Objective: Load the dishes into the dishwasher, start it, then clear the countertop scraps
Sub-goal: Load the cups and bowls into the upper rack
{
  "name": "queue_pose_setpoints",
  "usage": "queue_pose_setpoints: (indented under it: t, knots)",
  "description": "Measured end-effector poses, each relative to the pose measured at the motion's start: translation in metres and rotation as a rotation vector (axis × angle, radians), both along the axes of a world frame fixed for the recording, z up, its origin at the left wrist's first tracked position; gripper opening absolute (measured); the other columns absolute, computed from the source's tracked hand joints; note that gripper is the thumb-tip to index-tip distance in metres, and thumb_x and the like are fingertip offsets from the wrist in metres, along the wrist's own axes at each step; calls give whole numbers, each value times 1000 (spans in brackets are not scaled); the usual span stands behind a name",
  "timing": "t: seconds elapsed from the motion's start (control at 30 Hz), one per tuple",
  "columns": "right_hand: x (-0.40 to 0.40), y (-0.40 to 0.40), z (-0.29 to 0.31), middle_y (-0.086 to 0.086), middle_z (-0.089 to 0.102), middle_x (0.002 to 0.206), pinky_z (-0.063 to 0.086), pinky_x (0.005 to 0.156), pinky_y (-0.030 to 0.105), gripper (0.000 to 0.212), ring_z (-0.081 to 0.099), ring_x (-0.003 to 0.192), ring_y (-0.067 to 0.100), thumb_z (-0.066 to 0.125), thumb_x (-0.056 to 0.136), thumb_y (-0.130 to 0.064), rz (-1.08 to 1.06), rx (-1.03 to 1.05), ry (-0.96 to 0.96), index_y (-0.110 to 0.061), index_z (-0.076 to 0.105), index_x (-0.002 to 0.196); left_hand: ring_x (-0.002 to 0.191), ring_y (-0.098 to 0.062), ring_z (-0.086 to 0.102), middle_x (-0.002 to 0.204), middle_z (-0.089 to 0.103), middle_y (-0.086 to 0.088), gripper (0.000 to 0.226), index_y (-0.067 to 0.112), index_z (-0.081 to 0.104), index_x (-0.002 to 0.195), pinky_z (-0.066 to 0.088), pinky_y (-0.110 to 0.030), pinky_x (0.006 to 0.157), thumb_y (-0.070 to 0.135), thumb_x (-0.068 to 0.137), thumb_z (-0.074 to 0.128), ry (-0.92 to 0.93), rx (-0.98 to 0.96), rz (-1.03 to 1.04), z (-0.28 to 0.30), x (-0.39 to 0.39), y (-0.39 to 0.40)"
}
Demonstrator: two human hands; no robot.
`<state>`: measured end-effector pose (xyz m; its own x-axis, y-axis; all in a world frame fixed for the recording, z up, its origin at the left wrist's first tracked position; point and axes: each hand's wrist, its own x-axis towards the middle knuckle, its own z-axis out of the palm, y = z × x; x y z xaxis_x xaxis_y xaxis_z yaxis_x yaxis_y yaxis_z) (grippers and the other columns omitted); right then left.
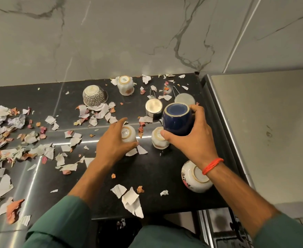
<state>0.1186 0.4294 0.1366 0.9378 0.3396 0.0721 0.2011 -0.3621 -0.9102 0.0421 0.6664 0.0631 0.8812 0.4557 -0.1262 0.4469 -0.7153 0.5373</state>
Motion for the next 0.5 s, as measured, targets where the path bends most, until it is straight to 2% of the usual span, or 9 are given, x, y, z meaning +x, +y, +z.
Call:
queue_pose_setpoints:
  t: [0.17,0.3,0.4,0.5]
  knots:
    - [-5,-13,-2,-21,56,122,47,84,9,85,58,110,-2,94,61,-38,-19,27,27,-38,40,127,122,-19,56,142,53,5,81,37,43,147,50,-41,94,46,77,83,-121,7,48,1,-6,-4]
    - [-9,-31,-1,-22,58,120,46,83,3,82,57,108,-8,95,61,-34,-50,46,38,-37,42,124,125,-19,49,147,45,-2,80,34,39,151,46,-39,101,33,84,82,-318,-106,120,10,-11,-4]
    - [-11,-46,-1,-19,60,120,49,85,8,81,59,108,-5,95,62,-35,-78,62,47,-35,43,124,124,-30,58,147,46,-9,75,36,39,151,55,-46,96,26,85,74,-466,-435,218,24,-10,-1]
    - [-16,-67,1,-20,61,117,50,83,9,78,59,105,-7,95,62,-33,-130,79,52,-35,44,121,123,-31,60,144,52,-11,64,34,44,148,54,-53,99,22,87,57,-547,-720,257,41,-11,-14]
